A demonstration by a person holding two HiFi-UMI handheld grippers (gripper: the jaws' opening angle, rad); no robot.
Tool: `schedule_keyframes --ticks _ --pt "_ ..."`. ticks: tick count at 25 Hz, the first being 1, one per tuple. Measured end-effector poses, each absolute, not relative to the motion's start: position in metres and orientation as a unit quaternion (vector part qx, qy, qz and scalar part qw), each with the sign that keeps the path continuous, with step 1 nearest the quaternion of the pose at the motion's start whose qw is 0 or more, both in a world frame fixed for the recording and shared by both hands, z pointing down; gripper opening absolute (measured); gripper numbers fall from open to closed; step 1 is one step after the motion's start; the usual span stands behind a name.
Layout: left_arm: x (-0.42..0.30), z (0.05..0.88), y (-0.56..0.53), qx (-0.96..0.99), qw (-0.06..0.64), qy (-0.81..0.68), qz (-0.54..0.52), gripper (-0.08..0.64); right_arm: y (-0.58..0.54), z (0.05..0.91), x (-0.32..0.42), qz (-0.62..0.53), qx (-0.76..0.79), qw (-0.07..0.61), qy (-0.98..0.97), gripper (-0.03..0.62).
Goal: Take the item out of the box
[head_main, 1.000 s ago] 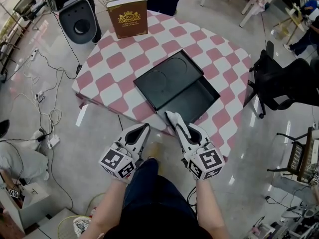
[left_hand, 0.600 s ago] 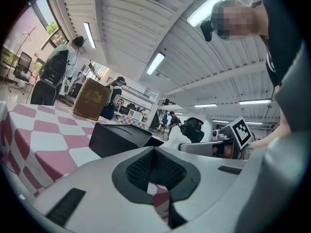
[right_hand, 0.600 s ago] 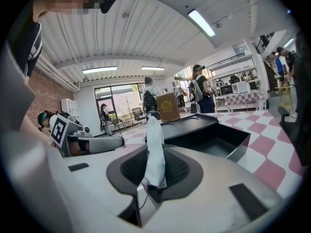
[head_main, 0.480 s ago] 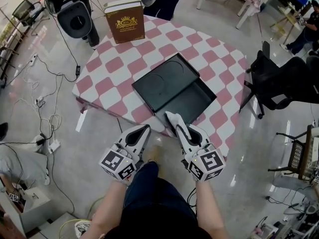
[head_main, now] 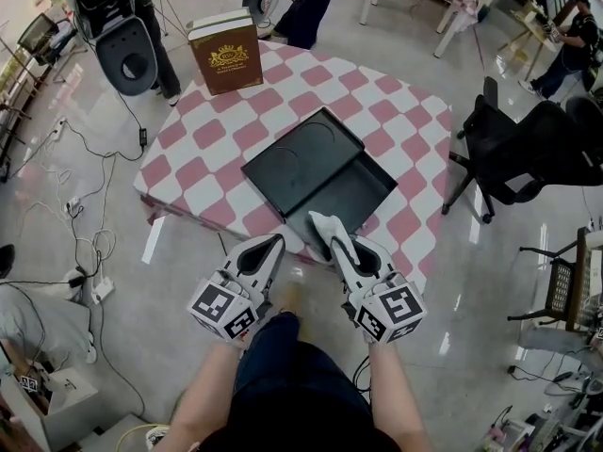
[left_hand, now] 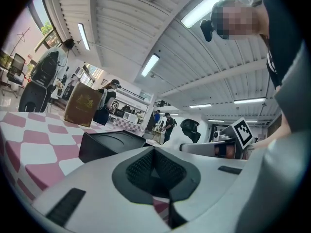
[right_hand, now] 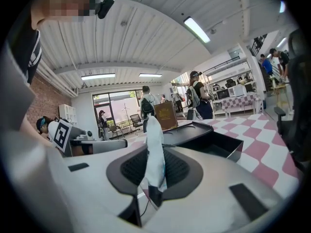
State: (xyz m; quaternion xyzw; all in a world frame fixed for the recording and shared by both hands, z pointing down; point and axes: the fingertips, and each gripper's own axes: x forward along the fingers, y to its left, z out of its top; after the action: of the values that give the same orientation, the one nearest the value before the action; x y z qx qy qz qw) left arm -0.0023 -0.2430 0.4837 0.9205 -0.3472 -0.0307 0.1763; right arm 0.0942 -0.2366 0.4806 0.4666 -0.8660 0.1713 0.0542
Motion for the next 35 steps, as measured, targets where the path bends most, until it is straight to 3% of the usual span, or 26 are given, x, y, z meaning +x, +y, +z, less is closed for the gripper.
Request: schedule_keyframes --ticks 35 --pt "0.013 0.430 -0.241 0.927 0.137 -0.345 -0.057 0.000 -0.219 0.422 0.123 0.130 0.496 0.013 -0.859 0.060"
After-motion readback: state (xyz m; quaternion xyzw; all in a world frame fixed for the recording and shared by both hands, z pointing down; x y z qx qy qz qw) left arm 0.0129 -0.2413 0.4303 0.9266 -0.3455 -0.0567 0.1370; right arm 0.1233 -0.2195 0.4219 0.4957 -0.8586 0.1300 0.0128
